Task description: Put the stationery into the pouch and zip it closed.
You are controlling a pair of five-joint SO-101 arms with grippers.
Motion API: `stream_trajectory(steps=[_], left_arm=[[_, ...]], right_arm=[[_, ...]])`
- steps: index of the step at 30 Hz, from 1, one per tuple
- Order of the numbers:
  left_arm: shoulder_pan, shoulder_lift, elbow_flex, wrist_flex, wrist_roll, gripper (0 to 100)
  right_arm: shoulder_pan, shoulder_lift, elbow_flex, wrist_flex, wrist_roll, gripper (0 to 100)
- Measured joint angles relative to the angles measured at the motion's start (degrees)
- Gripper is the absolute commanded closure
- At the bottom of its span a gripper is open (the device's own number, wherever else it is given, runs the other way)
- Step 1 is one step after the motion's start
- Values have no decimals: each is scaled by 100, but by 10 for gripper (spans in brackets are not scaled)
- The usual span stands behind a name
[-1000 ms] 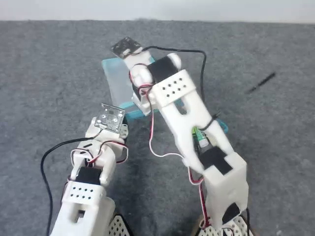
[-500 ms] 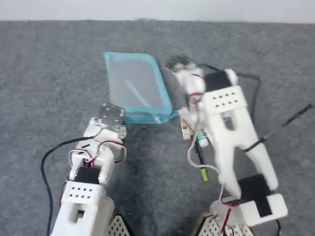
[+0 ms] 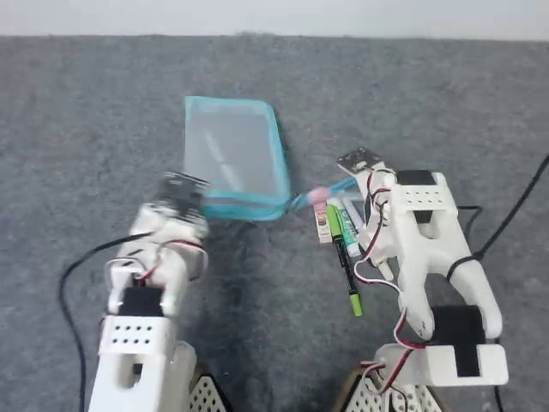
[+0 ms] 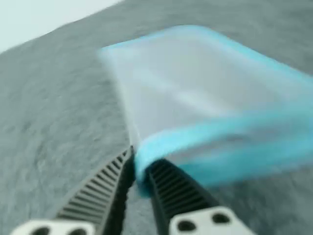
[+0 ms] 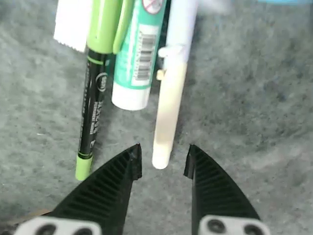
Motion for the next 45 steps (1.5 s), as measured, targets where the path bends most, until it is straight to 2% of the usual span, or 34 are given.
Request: stream_trajectory(steps=[11, 15, 17, 24, 29, 34, 38, 42, 45], left_arm=[[-132, 0, 0, 0, 123, 990], [-132, 0, 0, 0, 141, 990], [-132, 0, 0, 0, 141, 990], [-158, 0, 0, -149, 141, 990], [-176, 0, 0, -176, 299, 990], [-176, 0, 0, -176, 413, 990], [-176, 0, 0, -176, 422, 990], [-53, 0, 0, -176, 422, 990], [18, 0, 0, -176, 422, 990]], right_arm=[[62, -9, 607, -941, 97, 867], [62, 281, 721, -1187, 97, 978], [158, 448, 695, -1336, 97, 987], [352, 615, 422, -1134, 97, 991], [237, -255, 413, -571, -176, 991], [-563, -2004, 413, 264, -378, 992], [-1670, -3288, 316, 800, -519, 992], [-2646, -3508, -62, 1081, -738, 992], [-2989, -3323, -369, 1134, -853, 992]])
